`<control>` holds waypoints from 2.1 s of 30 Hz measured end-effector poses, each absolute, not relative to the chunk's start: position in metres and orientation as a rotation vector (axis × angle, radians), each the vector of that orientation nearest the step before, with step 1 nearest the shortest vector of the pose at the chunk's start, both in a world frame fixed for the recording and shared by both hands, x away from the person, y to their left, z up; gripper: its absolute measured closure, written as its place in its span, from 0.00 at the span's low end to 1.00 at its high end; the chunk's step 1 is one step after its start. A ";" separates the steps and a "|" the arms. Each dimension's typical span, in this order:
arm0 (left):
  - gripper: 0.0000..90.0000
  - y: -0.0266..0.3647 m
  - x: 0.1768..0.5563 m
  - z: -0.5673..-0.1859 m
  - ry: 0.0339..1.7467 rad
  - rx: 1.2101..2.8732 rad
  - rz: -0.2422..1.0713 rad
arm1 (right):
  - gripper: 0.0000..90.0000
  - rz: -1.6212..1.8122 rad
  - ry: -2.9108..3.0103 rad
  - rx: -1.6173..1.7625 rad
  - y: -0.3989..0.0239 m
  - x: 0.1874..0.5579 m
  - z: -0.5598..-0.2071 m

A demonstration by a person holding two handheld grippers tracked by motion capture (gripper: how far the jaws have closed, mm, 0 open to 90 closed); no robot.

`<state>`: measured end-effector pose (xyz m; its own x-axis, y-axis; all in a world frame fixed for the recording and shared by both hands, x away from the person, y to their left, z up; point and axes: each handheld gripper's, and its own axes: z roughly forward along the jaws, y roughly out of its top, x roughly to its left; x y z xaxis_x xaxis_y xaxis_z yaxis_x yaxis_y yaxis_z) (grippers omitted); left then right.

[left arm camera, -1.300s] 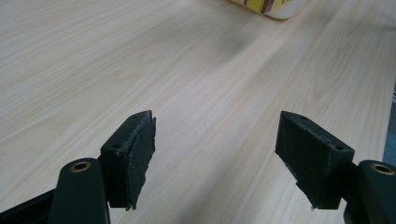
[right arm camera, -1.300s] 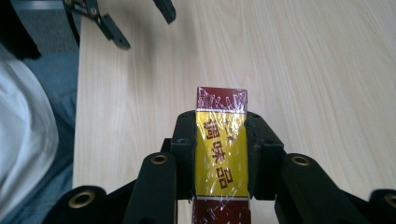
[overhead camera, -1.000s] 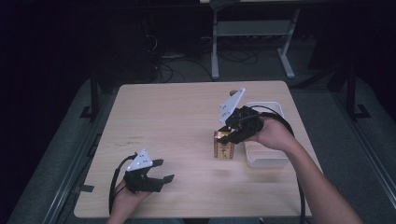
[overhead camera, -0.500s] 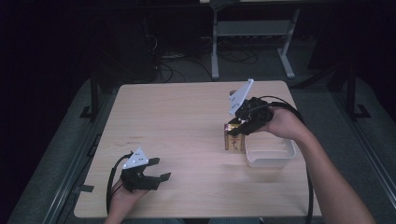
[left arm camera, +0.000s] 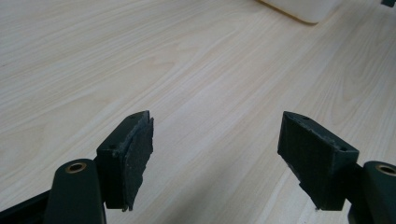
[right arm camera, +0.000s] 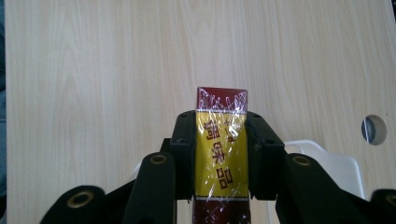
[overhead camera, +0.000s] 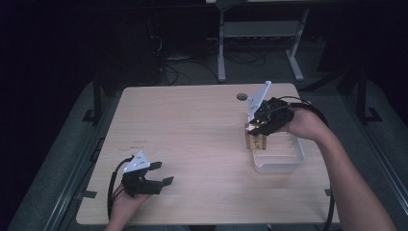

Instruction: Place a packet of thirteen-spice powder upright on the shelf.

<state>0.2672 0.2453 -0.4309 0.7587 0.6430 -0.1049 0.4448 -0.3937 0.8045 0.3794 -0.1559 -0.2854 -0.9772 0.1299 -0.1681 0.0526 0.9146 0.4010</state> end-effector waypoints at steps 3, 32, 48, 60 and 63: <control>0.28 0.246 0.267 -0.431 0.818 2.047 0.280 | 0.75 0.568 2.886 0.158 -0.161 0.380 -0.288; 0.28 0.246 0.267 -0.430 0.817 2.043 0.272 | 0.74 0.562 2.888 0.206 -0.195 0.377 -0.290; 0.28 0.246 0.268 -0.431 0.821 2.039 0.267 | 0.74 0.517 2.896 0.185 -0.203 0.374 -0.289; 0.28 0.246 0.268 -0.431 0.820 2.044 0.262 | 0.74 0.511 2.911 0.148 -0.203 0.370 -0.293; 0.28 0.246 0.268 -0.431 0.820 2.044 0.260 | 0.74 0.472 2.928 0.157 -0.201 0.373 -0.298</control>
<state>0.2681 0.2461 -0.4312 0.7589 0.6397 -0.1216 0.4524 -0.3837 0.8050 0.3732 -0.2012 -0.2981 -0.9797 0.1308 -0.1518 0.0764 0.9443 0.3202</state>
